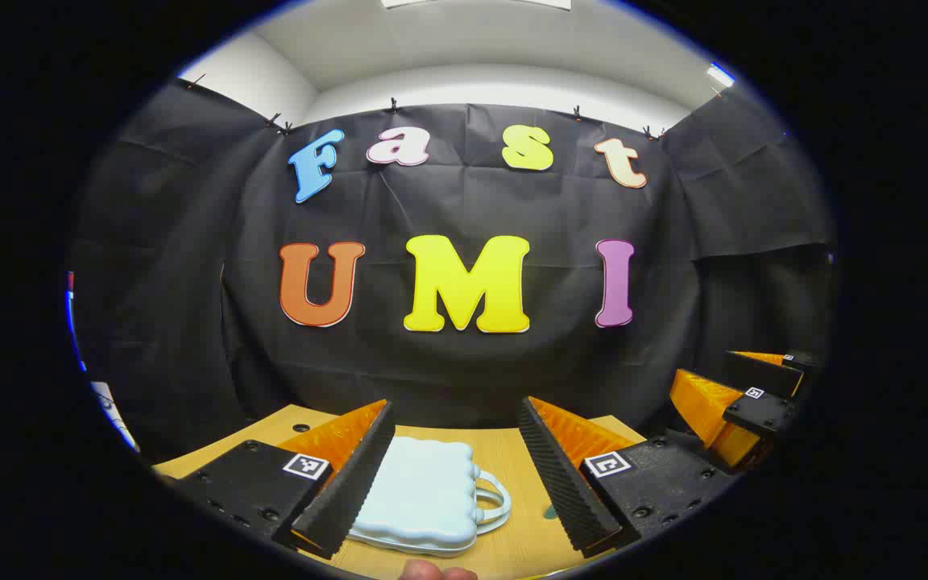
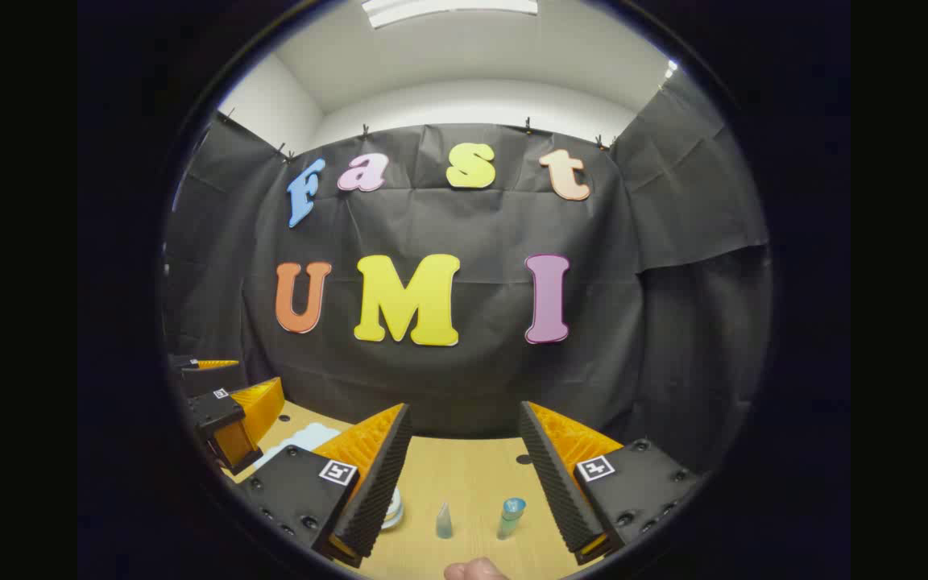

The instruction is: First open the suitcase, pack the skin care products into it, and then close the suitcase.

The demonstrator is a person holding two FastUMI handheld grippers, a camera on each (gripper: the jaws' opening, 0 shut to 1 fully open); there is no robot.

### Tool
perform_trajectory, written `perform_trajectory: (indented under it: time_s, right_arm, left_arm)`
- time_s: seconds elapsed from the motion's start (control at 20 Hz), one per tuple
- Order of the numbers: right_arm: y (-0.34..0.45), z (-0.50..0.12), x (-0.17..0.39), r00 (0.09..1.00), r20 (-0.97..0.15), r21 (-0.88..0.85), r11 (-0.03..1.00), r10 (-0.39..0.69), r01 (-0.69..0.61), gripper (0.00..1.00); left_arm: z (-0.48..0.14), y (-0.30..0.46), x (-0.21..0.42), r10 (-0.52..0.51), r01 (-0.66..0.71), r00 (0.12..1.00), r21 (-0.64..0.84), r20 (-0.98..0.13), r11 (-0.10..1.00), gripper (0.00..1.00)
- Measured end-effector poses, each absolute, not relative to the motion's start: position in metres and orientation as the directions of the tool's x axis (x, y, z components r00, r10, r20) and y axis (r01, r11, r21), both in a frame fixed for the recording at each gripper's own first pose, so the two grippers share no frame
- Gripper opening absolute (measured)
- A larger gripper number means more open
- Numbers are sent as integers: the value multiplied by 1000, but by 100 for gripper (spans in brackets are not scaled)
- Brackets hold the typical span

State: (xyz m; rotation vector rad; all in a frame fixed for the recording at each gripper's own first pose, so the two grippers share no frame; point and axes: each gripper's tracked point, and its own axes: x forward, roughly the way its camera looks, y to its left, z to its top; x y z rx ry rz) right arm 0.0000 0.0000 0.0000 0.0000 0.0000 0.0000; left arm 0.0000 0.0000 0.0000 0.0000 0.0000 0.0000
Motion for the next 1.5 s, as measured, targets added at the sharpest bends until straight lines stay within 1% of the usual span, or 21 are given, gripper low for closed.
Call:
perform_trajectory:
  time_s: [0.7,1.35,1.4,1.45,1.5]
  right_arm:
    - [-11,3,7,999,14,14,999,-41,41,80]
    - [-21,-2,18,999,3,28,998,-49,49,80]
    - [-23,-3,18,999,1,28,998,-51,51,82]
    - [-24,-3,19,999,-3,30,998,-53,53,80]
    - [-25,-3,20,999,-8,29,998,-54,54,80]
  left_arm:
    - [10,-19,6,-49,47,998,42,47,998,99]
    - [10,-19,14,-27,25,998,52,51,998,99]
    - [9,-21,15,-29,27,998,53,49,998,99]
    - [9,-22,16,-30,27,999,54,45,998,99]
    - [7,-23,17,-31,29,999,52,41,998,99]
